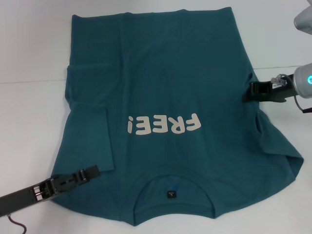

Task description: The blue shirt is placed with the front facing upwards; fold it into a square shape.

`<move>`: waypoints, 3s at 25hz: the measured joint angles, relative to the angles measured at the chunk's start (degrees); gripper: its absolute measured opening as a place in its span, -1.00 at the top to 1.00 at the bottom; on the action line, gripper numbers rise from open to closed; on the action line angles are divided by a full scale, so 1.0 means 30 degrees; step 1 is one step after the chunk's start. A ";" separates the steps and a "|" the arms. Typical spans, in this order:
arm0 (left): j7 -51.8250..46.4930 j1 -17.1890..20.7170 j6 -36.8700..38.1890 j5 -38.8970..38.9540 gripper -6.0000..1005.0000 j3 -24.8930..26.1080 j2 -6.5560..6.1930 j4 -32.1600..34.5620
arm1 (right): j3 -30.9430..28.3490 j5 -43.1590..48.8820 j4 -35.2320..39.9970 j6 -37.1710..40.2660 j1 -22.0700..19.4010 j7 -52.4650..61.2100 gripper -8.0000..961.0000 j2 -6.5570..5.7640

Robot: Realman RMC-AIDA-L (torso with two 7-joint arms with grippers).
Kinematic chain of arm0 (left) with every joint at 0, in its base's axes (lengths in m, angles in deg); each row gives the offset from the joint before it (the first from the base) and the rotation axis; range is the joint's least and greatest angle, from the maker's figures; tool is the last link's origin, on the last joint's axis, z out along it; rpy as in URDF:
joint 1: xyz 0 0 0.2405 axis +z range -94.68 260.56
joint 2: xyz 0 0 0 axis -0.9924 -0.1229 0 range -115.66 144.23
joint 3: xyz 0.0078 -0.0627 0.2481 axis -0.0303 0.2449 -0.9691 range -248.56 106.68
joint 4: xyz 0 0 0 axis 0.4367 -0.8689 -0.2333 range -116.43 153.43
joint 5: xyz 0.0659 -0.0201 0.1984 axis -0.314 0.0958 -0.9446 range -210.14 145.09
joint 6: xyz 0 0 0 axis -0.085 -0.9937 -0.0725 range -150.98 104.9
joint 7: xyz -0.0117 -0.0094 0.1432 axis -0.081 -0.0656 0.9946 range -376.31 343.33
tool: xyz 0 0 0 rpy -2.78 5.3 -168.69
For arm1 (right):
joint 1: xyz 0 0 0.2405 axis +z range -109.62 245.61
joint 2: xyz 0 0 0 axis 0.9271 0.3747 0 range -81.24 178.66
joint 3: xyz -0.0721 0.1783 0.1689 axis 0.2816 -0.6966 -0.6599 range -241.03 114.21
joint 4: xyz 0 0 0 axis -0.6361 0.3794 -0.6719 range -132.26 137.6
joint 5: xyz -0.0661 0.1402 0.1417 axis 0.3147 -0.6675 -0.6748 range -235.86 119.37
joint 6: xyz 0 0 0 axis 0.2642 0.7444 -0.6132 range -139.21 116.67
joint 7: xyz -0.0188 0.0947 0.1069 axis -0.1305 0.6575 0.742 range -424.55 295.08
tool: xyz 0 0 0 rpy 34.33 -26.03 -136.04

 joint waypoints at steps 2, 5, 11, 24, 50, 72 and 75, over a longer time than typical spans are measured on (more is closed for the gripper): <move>0.0002 0.0000 -0.0011 0.0000 -0.47 0.0007 -0.0001 0.0000 | -0.0008 -0.0016 -0.0154 -0.0447 0.0127 0.0162 0.84 0.0069; 0.0002 0.0000 -0.0032 0.0000 -0.47 0.0006 -0.0001 0.0002 | 0.0001 -0.0030 -0.0650 -0.1130 0.0497 0.0232 0.83 0.0138; 0.0002 -0.0001 -0.0044 0.0000 -0.47 0.0007 0.0000 -0.0019 | 0.0098 -0.0008 -0.1599 -0.2566 0.1131 0.0233 0.80 0.0337; 0.0002 -0.0001 -0.0045 0.0010 -0.47 0.0033 0.0001 -0.0028 | 0.1120 0.0177 -0.1598 -0.1841 0.1256 0.0038 0.65 0.0178; -0.7516 0.0388 0.0013 -0.3563 -0.46 0.3970 -0.0921 0.0668 | 0.0121 -0.5721 0.3805 0.8307 -0.3108 -0.3371 -0.96 -0.0342; -0.8670 -0.0303 -0.4016 -0.4569 -0.46 0.3800 -0.1165 -0.1189 | -0.0535 -0.5744 0.3680 0.8270 -0.3289 -0.3433 -0.96 -0.0382; -0.8674 -0.0455 -0.4154 -0.4826 -0.46 0.3808 -0.1198 -0.1335 | -0.0591 -0.5744 0.3656 0.8266 -0.3312 -0.3456 -0.96 -0.0382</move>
